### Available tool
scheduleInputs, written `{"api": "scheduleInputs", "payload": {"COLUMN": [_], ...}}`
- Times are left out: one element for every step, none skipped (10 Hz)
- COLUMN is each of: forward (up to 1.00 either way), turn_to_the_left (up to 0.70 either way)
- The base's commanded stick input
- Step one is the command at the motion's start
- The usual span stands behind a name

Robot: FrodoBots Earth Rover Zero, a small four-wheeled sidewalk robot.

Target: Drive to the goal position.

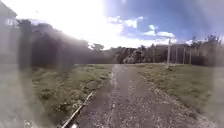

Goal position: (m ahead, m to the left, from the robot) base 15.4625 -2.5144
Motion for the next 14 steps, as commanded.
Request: {"api": "scheduleInputs", "payload": {"forward": [1.00,1.00,1.00,1.00,1.00,1.00,1.00,1.00,1.00,1.00,1.00,1.00,1.00,1.00], "turn_to_the_left": [-0.08,-0.14,-0.40,-0.40,-0.06,-0.02,0.00,0.00,0.00,0.00,0.00,0.00,0.00,0.00]}}
